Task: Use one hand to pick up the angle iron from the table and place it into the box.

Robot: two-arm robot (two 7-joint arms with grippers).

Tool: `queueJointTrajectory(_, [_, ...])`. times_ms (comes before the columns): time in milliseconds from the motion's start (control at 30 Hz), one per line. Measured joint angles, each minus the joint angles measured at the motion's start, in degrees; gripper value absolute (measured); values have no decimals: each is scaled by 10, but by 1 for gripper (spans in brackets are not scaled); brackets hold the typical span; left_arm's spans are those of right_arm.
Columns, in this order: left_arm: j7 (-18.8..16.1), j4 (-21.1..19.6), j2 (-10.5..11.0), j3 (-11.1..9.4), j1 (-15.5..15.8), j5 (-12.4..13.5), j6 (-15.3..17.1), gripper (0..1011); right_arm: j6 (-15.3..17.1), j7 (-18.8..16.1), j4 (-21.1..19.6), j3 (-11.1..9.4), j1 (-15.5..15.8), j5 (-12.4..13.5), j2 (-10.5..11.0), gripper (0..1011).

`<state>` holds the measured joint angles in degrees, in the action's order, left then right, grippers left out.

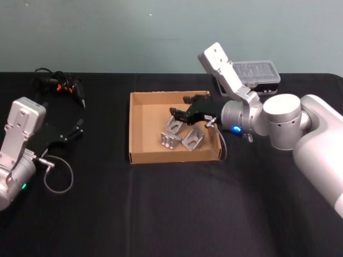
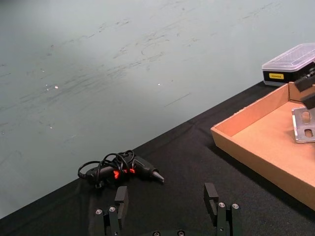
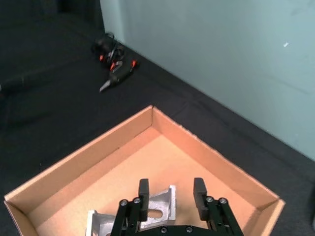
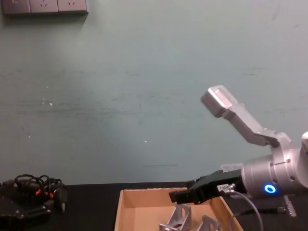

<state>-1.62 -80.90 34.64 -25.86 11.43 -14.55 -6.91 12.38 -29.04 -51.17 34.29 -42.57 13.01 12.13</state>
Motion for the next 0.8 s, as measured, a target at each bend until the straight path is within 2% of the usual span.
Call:
queueJointTrajectory(133, [0, 0, 0, 0, 0, 0, 0, 1011, -1, 13, -50, -18, 28, 4, 14, 668])
queueJointTrajectory(167, [0, 0, 0, 0, 0, 0, 0, 1011, -3, 19, -71, -25, 40, 5, 19, 728])
queueJointTrajectory(300, [0, 0, 0, 0, 0, 0, 0, 1011, -11, 36, -119, -43, 71, 7, 32, 816])
queueJointTrajectory(467, [0, 0, 0, 0, 0, 0, 0, 1011, -47, 83, -209, -78, 142, 4, 58, 982])
queueJointTrajectory(700, [0, 0, 0, 0, 0, 0, 0, 1011, -86, 122, -273, -108, 211, -9, 79, 1003])
queueJointTrajectory(800, [0, 0, 0, 0, 0, 0, 0, 1011, -104, 143, -299, -128, 250, -14, 90, 1003])
